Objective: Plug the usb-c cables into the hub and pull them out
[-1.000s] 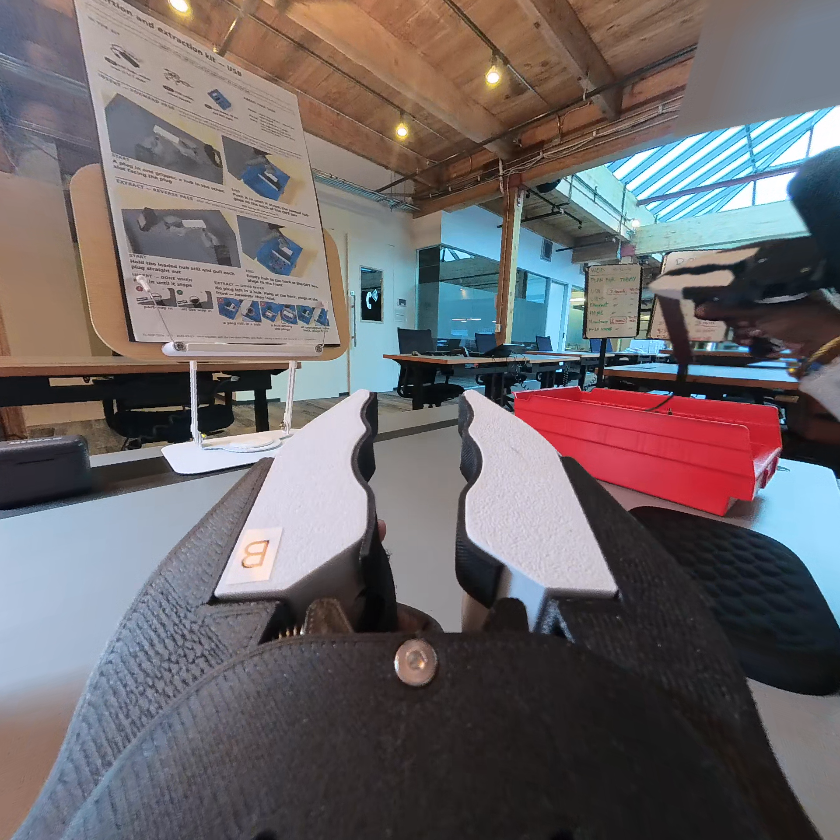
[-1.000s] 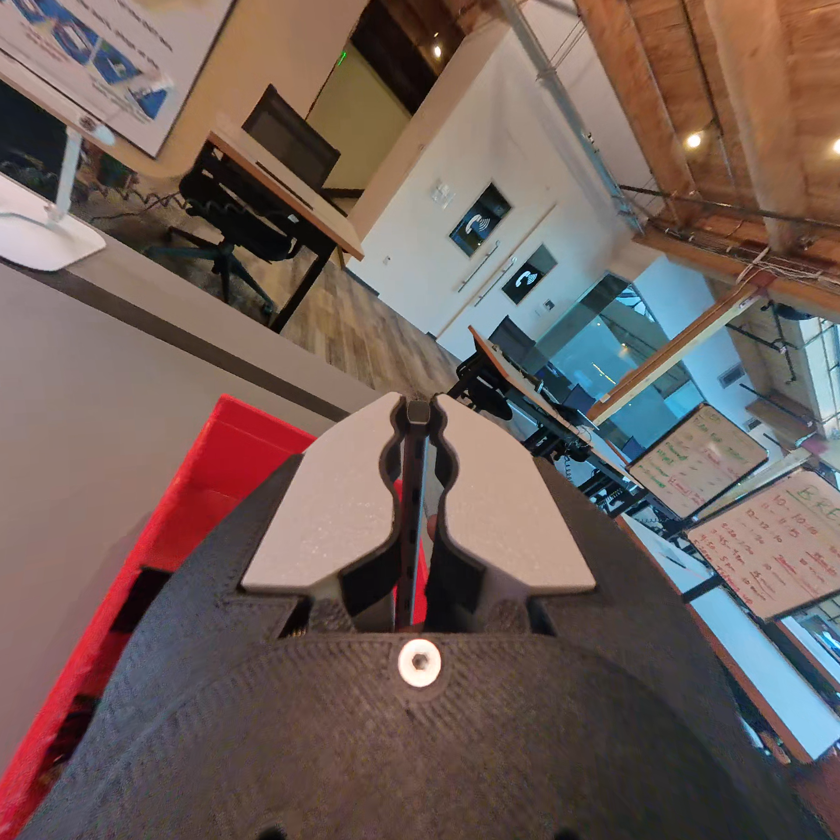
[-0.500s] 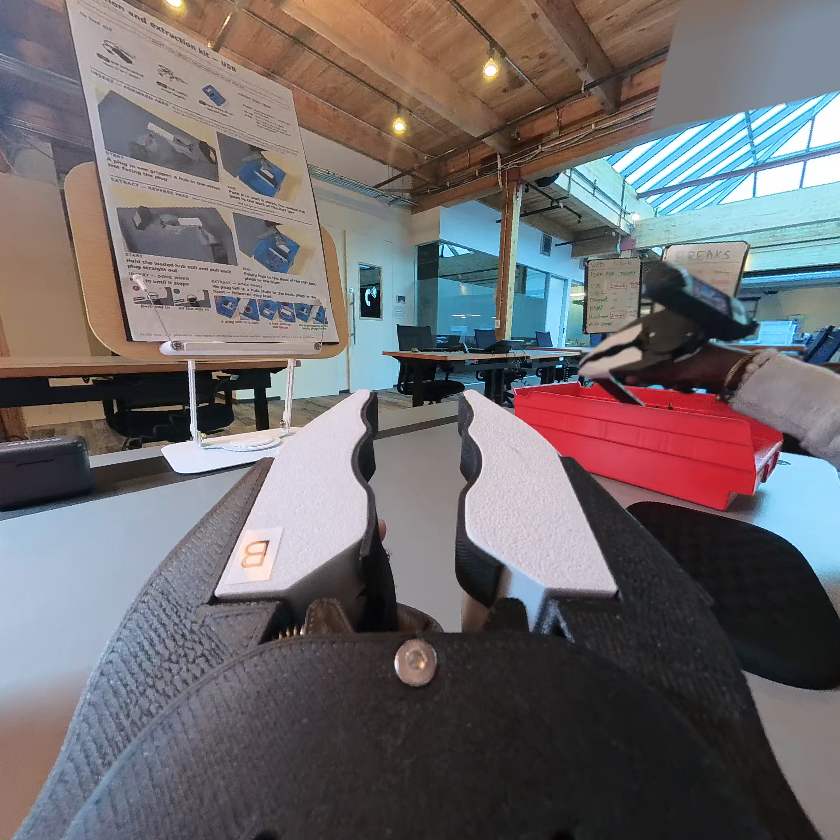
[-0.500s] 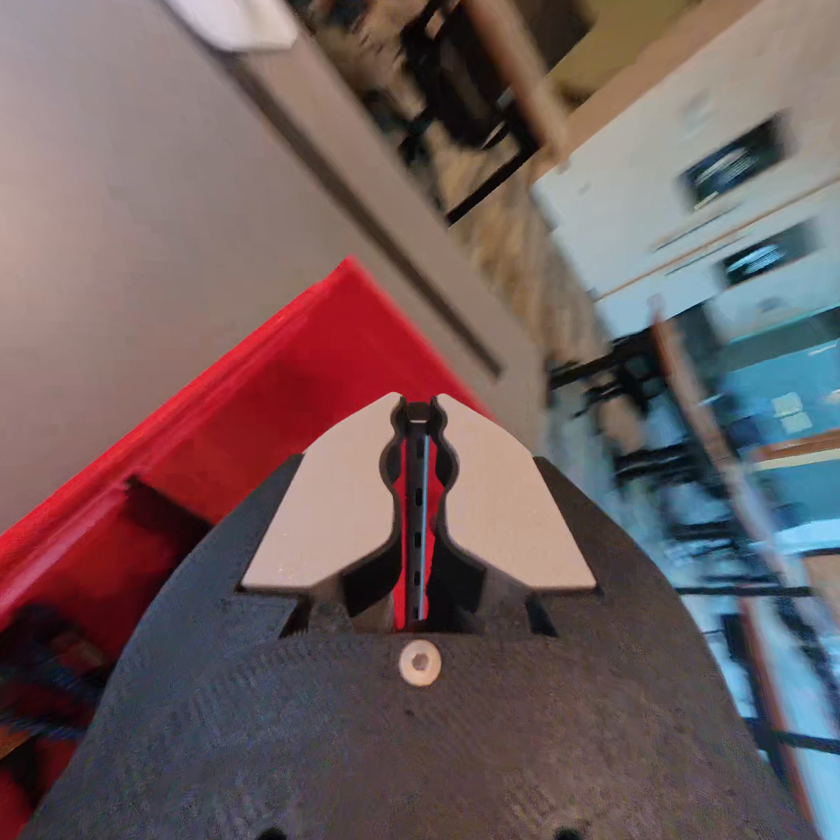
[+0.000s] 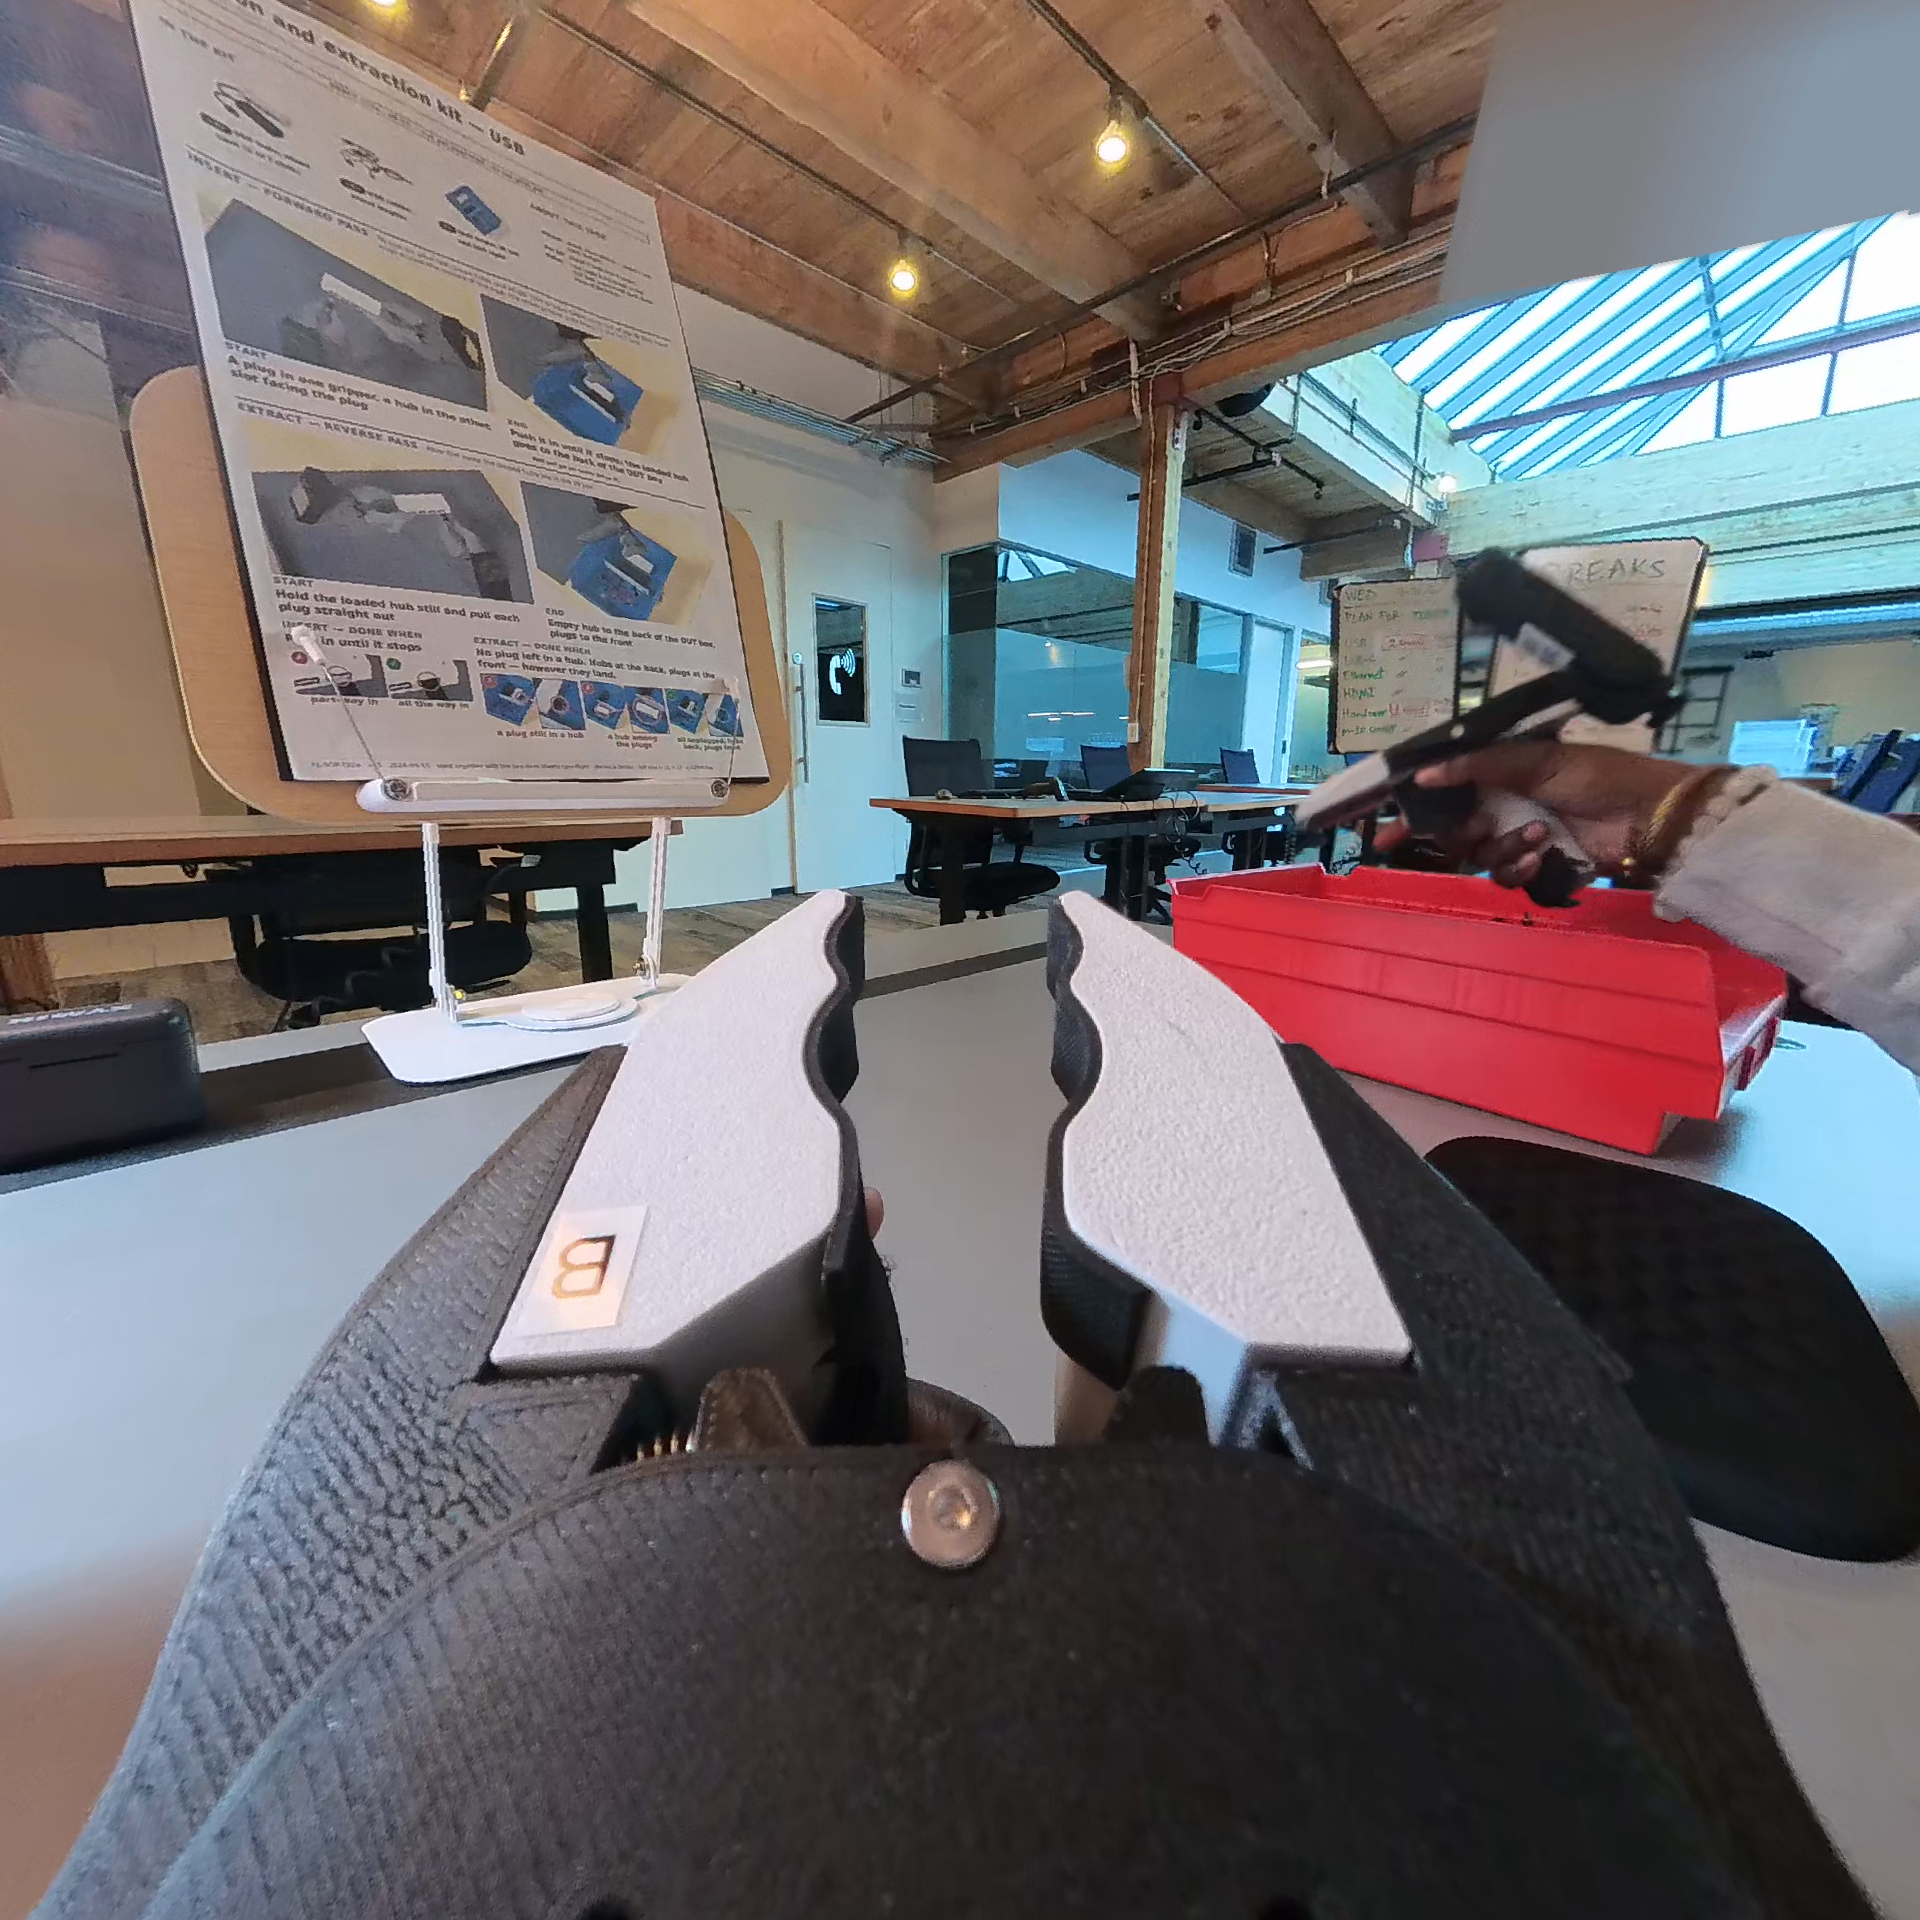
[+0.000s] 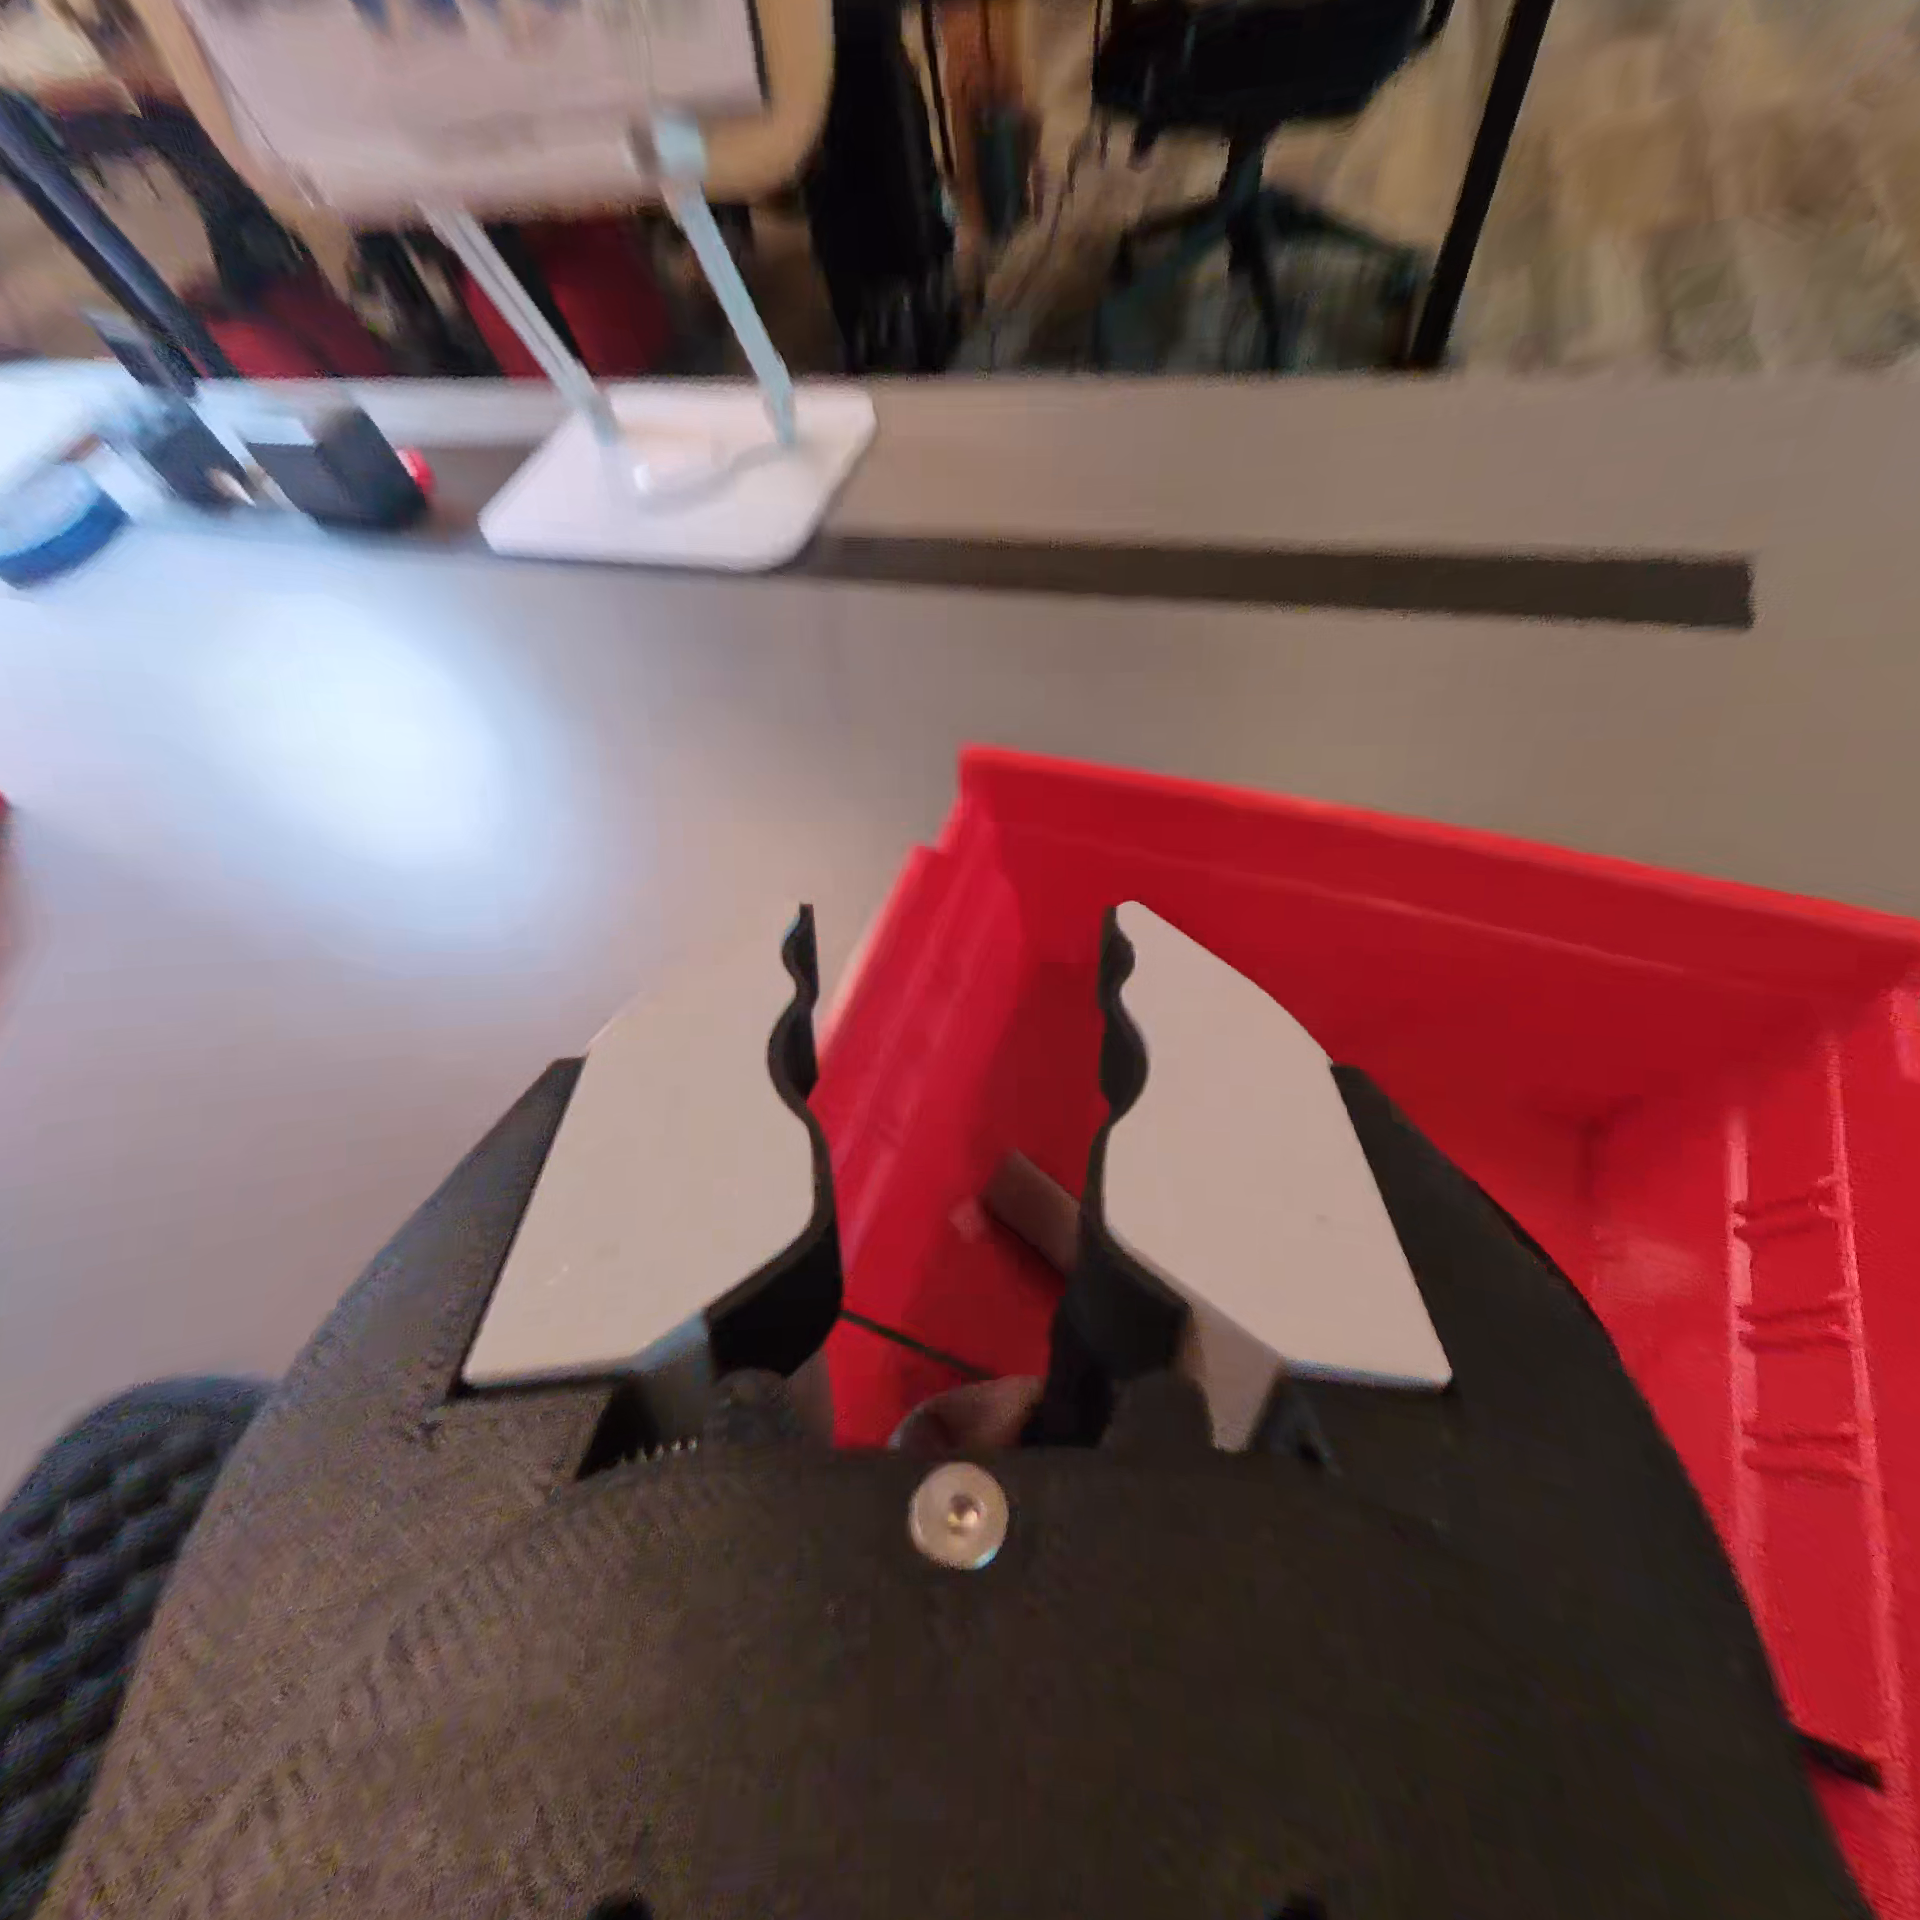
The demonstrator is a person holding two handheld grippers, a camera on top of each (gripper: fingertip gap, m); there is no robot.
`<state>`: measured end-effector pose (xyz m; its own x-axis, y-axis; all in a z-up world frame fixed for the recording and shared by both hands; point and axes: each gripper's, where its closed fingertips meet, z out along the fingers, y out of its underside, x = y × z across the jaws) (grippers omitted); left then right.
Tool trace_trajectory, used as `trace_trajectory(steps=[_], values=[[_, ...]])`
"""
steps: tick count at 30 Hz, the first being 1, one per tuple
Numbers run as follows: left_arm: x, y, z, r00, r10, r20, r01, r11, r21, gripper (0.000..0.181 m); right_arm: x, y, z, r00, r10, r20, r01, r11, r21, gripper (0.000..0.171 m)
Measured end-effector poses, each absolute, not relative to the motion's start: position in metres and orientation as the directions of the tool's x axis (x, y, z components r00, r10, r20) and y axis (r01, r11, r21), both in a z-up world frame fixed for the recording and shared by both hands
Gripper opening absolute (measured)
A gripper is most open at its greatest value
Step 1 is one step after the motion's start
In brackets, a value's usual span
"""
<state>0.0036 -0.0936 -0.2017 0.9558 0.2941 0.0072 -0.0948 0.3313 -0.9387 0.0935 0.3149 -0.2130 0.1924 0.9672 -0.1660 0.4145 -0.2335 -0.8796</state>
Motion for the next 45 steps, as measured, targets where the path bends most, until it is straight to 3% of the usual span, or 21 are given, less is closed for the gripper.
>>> trace_trajectory(steps=[5, 9, 12, 16, 17, 18, 23, 24, 27, 28, 30, 32, 35, 38, 40, 43, 45], values=[[0.006, -0.091, -0.203, 0.956, 0.293, -0.011, -0.109, 0.317, -0.942, 0.035, 0.106, 0.22, -0.129, 0.024, 0.985, -0.172, 0.057, -0.173, -0.983, 0.057], [0.007, -0.091, -0.203, 0.956, 0.293, -0.02, -0.116, 0.316, -0.942, 0.034, 0.11, 0.135, -0.1, -0.105, 0.985, -0.134, -0.2, -0.153, -0.968, 0.088], [0.008, -0.091, -0.202, 0.956, 0.291, -0.026, -0.122, 0.316, -0.941, 0.034, 0.092, 0.105, -0.114, -0.1, 0.992, -0.077, -0.338, -0.106, -0.935, 0.115], [0.009, -0.09, -0.203, 0.956, 0.289, -0.038, -0.131, 0.31, -0.942, 0.035, 0.056, 0.079, -0.172, -0.147, 0.982, -0.117, -0.358, -0.163, -0.919, 0.13], [0.009, -0.09, -0.203, 0.956, 0.291, -0.039, -0.133, 0.31, -0.941, 0.035, 0.048, 0.073, -0.188, -0.177, 0.965, -0.191, -0.318, -0.24, -0.917, 0.132], [0.009, -0.09, -0.202, 0.955, 0.294, -0.038, -0.134, 0.314, -0.94, 0.035, 0.044, 0.056, -0.196, -0.257, 0.935, -0.243, -0.227, -0.302, -0.926, 0.146], [0.017, -0.09, -0.197, 0.959, 0.273, -0.071, -0.164, 0.337, -0.927, 0.048, 0.051, 0.04, -0.197, -0.207, 0.978, -0.033, -0.301, -0.096, -0.949, 0.146], [0.019, -0.089, -0.196, 0.965, 0.255, -0.054, -0.142, 0.341, -0.929, 0.05, 0.051, 0.038, -0.197, -0.199, 0.98, -0.004, -0.304, -0.065, -0.95, 0.146], [0.039, -0.09, -0.159, 0.984, 0.054, 0.17, 0.134, 0.409, -0.903, 0.054, 0.053, 0.037, -0.196, -0.167, 0.984, 0.057, -0.323, 0.0, -0.946, 0.145], [0.048, -0.092, -0.146, 0.983, 0.008, 0.184, 0.167, 0.386, -0.907, 0.062, 0.054, 0.037, -0.195, -0.158, 0.985, 0.071, -0.329, 0.015, -0.944, 0.145], [0.054, -0.104, -0.13, 0.995, 0.073, 0.06, 0.036, 0.301, -0.953, 0.069, 0.056, 0.038, -0.192, -0.153, 0.986, 0.072, -0.344, 0.015, -0.939, 0.145], [0.033, -0.133, -0.12, 0.946, 0.293, -0.138, -0.199, 0.191, -0.961, 0.07, 0.058, 0.041, -0.19, -0.151, 0.987, 0.05, -0.355, -0.007, -0.935, 0.145], [-0.027, -0.198, -0.117, 0.769, 0.583, -0.261, -0.3, -0.032, -0.954, 0.07, 0.06, 0.044, -0.187, -0.141, 0.989, 0.034, -0.369, -0.021, -0.929, 0.143], [-0.095, -0.267, -0.144, 0.597, 0.714, -0.366, -0.208, -0.302, -0.93, 0.07, 0.06, 0.042, -0.187, -0.146, 0.988, 0.045, -0.365, -0.011, -0.931, 0.142], [-0.126, -0.294, -0.18, 0.626, 0.678, -0.386, -0.069, -0.445, -0.893, 0.066, 0.059, 0.039, -0.189, -0.155, 0.986, 0.061, -0.36, 0.001, -0.933, 0.143], [-0.146, -0.303, -0.223, 0.754, 0.623, -0.209, 0.139, -0.462, -0.876, 0.06, 0.06, 0.036, -0.188, -0.159, 0.984, 0.079, -0.367, 0.016, -0.93, 0.143], [-0.166, -0.319, -0.245, 0.725, 0.642, -0.249, 0.198, -0.54, -0.818, 0.059, 0.06, 0.037, -0.188, -0.164, 0.984, 0.067, -0.366, 0.003, -0.931, 0.143]])
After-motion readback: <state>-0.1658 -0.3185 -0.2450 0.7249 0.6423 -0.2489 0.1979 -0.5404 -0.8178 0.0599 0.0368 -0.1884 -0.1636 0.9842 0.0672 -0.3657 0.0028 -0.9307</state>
